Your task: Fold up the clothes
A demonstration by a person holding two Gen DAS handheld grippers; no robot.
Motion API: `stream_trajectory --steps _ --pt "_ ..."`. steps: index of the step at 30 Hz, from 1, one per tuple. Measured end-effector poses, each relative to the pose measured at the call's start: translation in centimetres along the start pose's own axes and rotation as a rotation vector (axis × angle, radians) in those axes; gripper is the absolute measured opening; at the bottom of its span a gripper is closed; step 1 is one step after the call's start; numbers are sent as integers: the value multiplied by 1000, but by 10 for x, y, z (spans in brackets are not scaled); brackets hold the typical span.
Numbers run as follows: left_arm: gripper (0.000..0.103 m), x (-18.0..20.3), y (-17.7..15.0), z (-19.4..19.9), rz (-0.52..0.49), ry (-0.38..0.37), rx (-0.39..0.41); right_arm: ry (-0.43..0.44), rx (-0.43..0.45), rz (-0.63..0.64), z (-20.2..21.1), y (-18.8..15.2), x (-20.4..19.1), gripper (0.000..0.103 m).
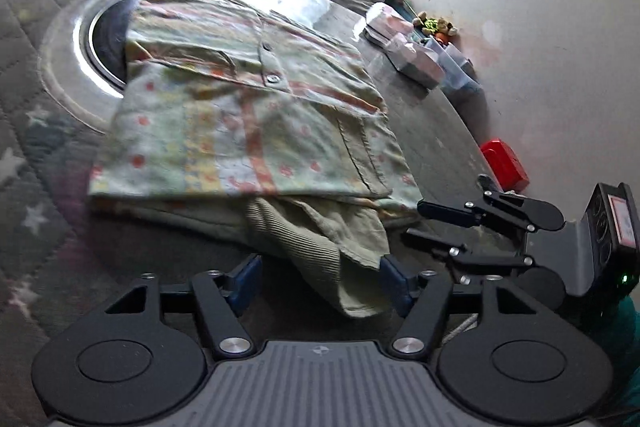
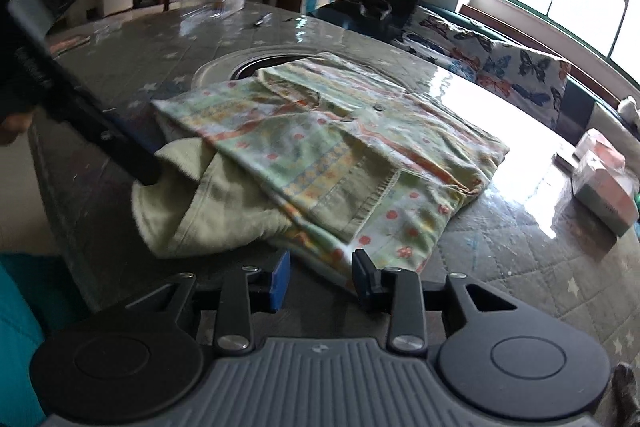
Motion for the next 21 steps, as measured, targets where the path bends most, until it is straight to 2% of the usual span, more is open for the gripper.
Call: stream_trajectory --steps 1,4,6,7,15,18,20,21 --pt "41 0 0 -3 5 -13 -8 4 -3 13 0 -2 -2 37" --pt "19 -3 4 -6 38 -41 -17 8 -8 49 0 -5 -8 39" --pt "16 -5 10 -3 53 -49 3 18 -1 72 -1 -6 -13 44" --pt "14 -5 14 0 59 -57 17 23 2 85 -1 -6 -15 51" --pt "13 -6 49 7 55 -82 102 57 86 98 -11 16 -22 49" --pt "13 -9 56 5 51 -79 108 96 92 39 -20 29 -18 38" --pt "14 -12 57 6 46 -75 110 130 80 -17 -25 37 -11 24" --pt "15 -13 58 8 43 -70 112 146 77 -44 -28 41 -8 21"
Point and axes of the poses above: each gripper's, at about its wrist camera, not at the fingertips, and z roughly against the way its jaws point, x to its right, y to its top, the point moved 1 cm from there along -z, roughly the way its jaws point, and after that the axes turned 8 degrees about -z, right-handed, at the moved point
